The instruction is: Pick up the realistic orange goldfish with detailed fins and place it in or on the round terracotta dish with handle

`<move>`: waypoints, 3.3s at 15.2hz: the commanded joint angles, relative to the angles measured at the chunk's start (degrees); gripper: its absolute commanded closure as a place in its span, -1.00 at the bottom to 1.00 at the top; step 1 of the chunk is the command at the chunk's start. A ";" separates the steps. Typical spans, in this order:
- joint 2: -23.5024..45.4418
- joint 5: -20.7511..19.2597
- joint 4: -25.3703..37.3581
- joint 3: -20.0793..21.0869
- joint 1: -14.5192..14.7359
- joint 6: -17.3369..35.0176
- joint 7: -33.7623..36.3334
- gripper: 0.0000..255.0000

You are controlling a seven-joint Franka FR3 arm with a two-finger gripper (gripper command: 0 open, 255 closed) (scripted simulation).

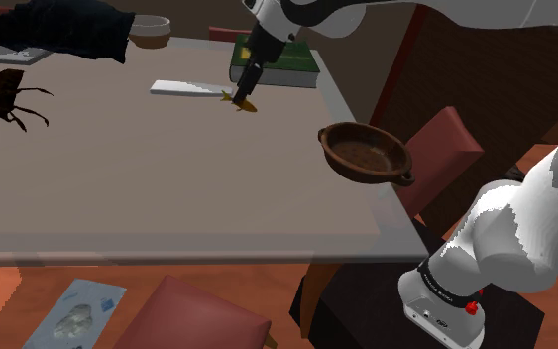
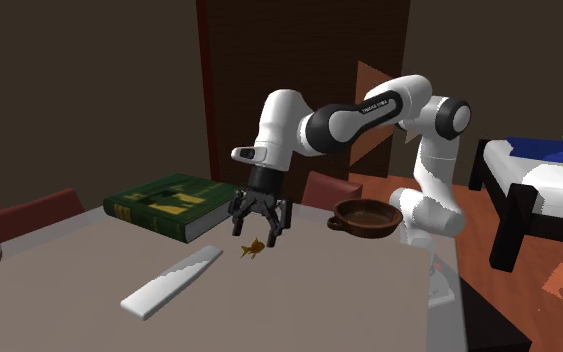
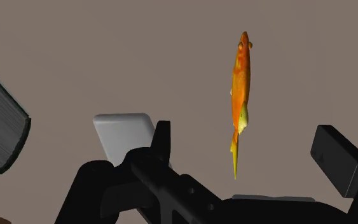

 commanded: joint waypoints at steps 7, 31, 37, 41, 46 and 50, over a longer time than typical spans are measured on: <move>1.05 0.23 -0.60 0.24 0.23 1.72 -0.16 -1.00; 0.77 -1.47 8.14 0.02 -0.05 -7.01 2.63 1.00; 1.33 -2.09 13.36 -0.10 -0.17 -11.54 3.91 1.00; 1.98 -2.42 17.21 -0.17 -0.25 -14.65 4.73 1.00; -7.49 -2.39 7.32 -0.19 -0.32 -14.27 4.52 1.00; -16.68 -2.41 -1.57 -0.18 -0.47 -14.61 4.47 1.00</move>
